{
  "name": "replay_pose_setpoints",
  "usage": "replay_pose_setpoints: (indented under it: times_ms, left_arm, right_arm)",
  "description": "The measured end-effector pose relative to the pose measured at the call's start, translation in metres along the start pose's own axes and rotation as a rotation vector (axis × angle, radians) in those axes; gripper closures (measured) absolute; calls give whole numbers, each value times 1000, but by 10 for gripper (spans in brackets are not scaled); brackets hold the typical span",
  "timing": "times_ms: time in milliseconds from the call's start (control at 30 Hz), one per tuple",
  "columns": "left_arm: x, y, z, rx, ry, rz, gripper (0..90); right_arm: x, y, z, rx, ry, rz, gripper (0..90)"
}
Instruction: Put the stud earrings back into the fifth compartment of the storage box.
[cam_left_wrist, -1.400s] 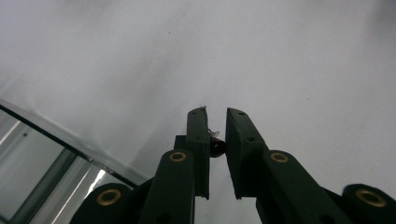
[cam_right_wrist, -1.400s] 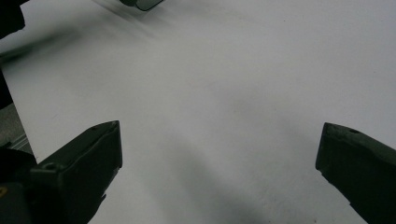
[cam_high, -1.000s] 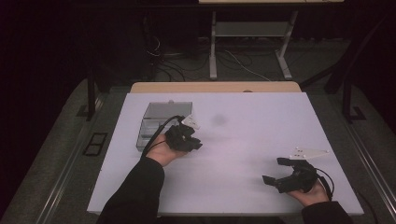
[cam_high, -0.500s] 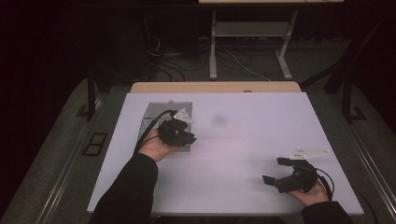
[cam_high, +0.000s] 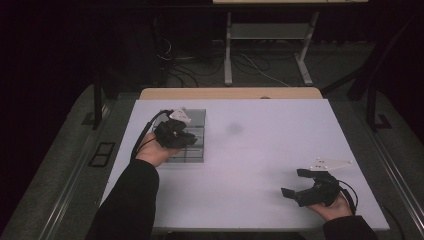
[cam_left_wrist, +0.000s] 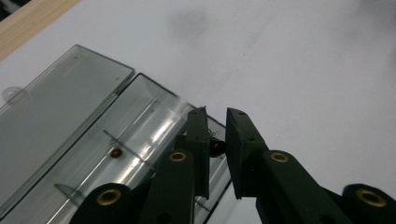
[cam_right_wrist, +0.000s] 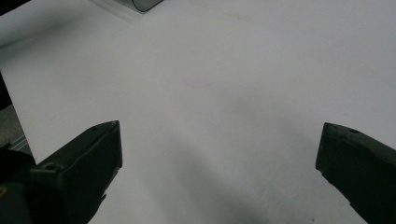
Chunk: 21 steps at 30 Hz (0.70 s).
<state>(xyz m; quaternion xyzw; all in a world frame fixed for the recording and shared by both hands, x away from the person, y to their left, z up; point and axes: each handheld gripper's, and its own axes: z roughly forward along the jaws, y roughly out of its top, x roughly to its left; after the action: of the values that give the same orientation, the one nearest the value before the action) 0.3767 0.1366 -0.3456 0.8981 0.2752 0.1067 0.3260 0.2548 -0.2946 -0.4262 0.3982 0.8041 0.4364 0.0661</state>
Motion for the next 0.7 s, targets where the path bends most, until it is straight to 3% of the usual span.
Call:
replay_pose_setpoints:
  times_ms: [400,700]
  left_arm:
    - [33,-18,5,29,68,-80,790]
    - [53,-26,22,53,97,-154,787]
  right_arm:
    - [0,0,0,4,1,1,3]
    - [0,0,0,5,2,1,3]
